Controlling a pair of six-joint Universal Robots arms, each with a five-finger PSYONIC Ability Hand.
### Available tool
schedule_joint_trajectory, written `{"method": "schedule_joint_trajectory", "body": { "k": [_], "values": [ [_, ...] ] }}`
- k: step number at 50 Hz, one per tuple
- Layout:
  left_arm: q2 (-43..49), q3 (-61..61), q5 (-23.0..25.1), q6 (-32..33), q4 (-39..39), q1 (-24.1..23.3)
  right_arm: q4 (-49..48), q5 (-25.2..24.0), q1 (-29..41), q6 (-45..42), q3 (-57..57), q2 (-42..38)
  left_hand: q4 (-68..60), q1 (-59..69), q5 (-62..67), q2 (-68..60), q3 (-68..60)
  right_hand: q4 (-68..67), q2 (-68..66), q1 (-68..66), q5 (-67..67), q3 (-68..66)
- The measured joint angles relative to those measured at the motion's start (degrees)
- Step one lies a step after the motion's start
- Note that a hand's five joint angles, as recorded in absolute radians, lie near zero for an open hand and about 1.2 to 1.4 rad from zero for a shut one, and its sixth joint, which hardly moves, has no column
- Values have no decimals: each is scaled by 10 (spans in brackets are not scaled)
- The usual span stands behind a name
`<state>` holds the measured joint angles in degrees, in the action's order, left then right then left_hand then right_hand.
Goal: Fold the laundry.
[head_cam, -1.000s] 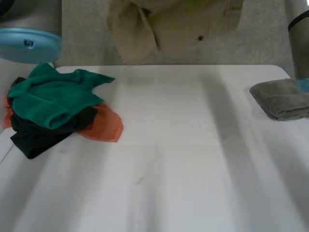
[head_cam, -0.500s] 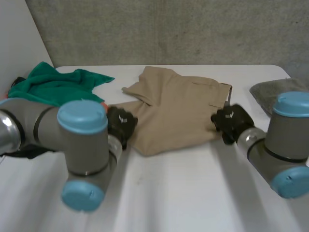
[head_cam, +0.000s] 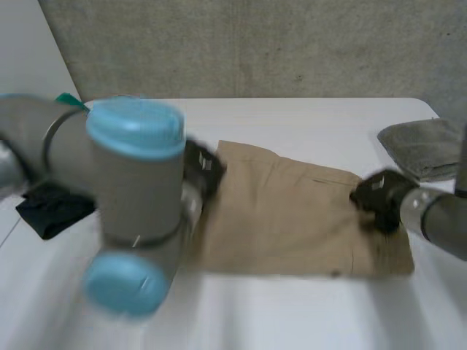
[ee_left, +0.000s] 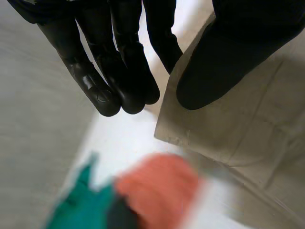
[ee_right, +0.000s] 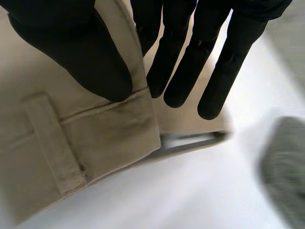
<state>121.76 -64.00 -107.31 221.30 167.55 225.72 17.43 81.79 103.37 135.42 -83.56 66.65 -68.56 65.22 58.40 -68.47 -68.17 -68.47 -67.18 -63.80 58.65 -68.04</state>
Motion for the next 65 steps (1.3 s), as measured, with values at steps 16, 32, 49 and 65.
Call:
{"method": "schedule_joint_trajectory", "body": {
  "k": [16,32,49,65],
  "values": [
    [291,452,58,57,96,48,-355,96,14,15,166,-202,556,-540,-545,553,550,548,542,510,-552,547],
    [109,168,113,-92,175,43,-182,55,6,161,25,-47,570,-540,-557,569,565,553,539,510,-550,545],
    [40,35,110,-204,175,32,-222,67,-28,140,-20,-98,570,-540,-557,569,565,5,13,54,-36,14],
    [-1,8,106,-215,157,66,-417,-48,6,-197,-94,-8,570,-540,-557,569,565,0,9,54,-19,14]
  ]
}}
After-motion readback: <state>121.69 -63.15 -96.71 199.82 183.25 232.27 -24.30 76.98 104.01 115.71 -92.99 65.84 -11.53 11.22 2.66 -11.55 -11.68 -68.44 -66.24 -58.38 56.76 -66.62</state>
